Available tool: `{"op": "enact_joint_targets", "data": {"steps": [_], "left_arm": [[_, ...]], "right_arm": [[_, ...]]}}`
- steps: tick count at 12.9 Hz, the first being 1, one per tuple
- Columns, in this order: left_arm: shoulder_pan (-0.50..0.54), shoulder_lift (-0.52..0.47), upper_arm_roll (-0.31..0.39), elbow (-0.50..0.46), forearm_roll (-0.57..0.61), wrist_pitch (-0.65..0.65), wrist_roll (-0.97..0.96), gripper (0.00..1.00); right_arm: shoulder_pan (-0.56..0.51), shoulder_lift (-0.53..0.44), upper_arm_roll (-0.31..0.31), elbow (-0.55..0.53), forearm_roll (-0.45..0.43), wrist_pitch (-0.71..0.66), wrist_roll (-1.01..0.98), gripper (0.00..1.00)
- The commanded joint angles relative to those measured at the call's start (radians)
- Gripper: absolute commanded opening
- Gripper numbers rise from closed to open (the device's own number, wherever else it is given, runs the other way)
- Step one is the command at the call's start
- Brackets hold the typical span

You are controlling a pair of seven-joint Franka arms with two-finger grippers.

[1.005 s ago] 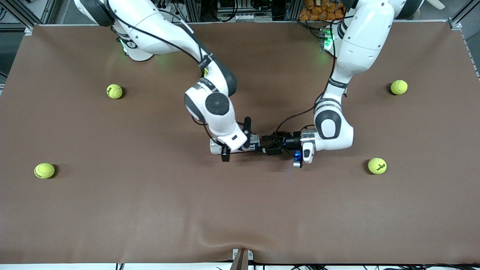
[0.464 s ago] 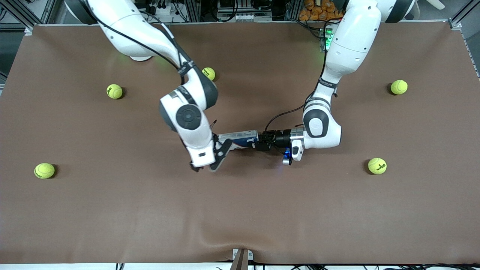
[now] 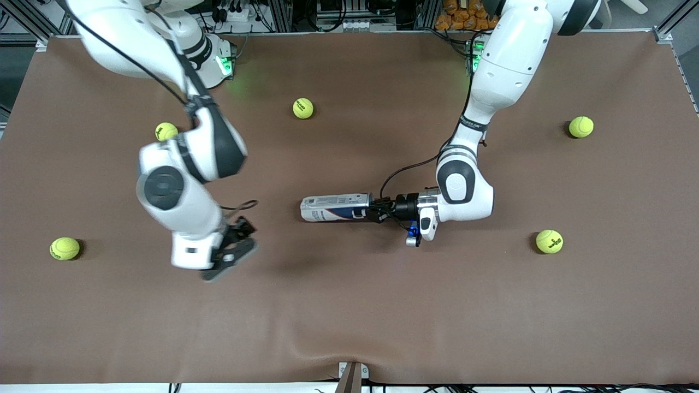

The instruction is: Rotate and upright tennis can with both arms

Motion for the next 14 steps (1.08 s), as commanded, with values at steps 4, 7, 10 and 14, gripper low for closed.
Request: {"op": "enact_joint_targets", "data": {"steps": [4, 7, 10, 14], "left_arm": [[-0.012, -0.171, 0.018, 0.073, 0.366, 0.036, -0.377, 0.0], [-0.021, -0.218, 0.009, 0.157, 0.717, 0.032, -0.643, 0.0], [-0.078, -0.22, 0.006, 0.274, 1.108, -0.062, -0.945, 0.0], [-0.208, -0.213, 0.007, 0.3, 1.437, -0.131, -1.015, 0.0]], "right_arm": [[-0.147, -0.278, -0.007, -0.085, 0.09, -0.284, 0.029, 1.0], [-0.164, -0.379, -0.093, -0.085, 0.095, -0.453, 0.031, 1.0], [-0.239, -0.444, -0.107, -0.084, 0.101, -0.584, 0.101, 1.0], [-0.265, -0.539, -0.112, -0.081, 0.119, -0.68, 0.233, 1.0]]}}
